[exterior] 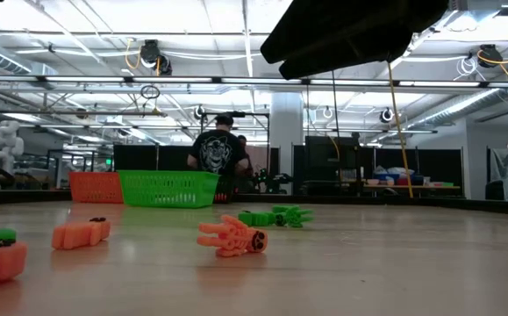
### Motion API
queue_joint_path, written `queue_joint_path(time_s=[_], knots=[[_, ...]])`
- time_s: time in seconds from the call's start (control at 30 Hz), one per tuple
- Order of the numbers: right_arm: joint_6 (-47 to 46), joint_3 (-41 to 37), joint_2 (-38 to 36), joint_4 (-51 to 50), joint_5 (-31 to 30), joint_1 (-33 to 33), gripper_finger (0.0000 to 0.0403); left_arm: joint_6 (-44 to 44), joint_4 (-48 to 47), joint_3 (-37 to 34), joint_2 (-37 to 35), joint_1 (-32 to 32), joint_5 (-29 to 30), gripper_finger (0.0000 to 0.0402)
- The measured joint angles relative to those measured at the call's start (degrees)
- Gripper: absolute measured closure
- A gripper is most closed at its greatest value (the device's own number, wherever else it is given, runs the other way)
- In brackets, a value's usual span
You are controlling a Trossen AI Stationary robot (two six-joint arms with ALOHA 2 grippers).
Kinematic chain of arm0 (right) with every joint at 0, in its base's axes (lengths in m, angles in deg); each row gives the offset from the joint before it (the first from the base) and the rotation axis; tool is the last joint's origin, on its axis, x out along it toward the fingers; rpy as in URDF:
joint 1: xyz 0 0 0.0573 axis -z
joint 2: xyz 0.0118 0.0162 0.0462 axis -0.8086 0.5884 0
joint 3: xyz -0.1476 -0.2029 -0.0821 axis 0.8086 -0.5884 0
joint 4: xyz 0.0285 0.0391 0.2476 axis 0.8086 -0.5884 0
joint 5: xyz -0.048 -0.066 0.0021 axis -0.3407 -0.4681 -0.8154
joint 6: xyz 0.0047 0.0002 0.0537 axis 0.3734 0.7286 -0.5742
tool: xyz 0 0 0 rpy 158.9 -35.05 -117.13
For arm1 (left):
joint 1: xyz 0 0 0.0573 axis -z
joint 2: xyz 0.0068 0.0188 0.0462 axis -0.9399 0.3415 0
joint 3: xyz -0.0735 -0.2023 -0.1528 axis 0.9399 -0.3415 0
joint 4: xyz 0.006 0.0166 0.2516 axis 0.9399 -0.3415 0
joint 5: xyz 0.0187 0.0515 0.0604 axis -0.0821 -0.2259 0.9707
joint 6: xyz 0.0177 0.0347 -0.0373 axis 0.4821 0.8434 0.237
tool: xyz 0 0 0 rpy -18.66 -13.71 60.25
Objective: Sort Halloween decoration
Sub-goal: Put the white skeleton toy into the green bin
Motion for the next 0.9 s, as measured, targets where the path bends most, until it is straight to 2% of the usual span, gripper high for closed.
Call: queue_joint_path(time_s=[0.33, 0.9], knots=[[-0.43, 0.00, 0.00, 0.11, 0.02, 0.00, 0.0206, 7.65, 0.02, 0.00, 0.00, 1.30, 0.12, 0.0391], [-0.48, 0.00, 0.00, 0.84, 0.15, 0.01, 0.0206, 7.59, 0.02, 0.00, 0.00, 1.52, 0.17, 0.0391]])
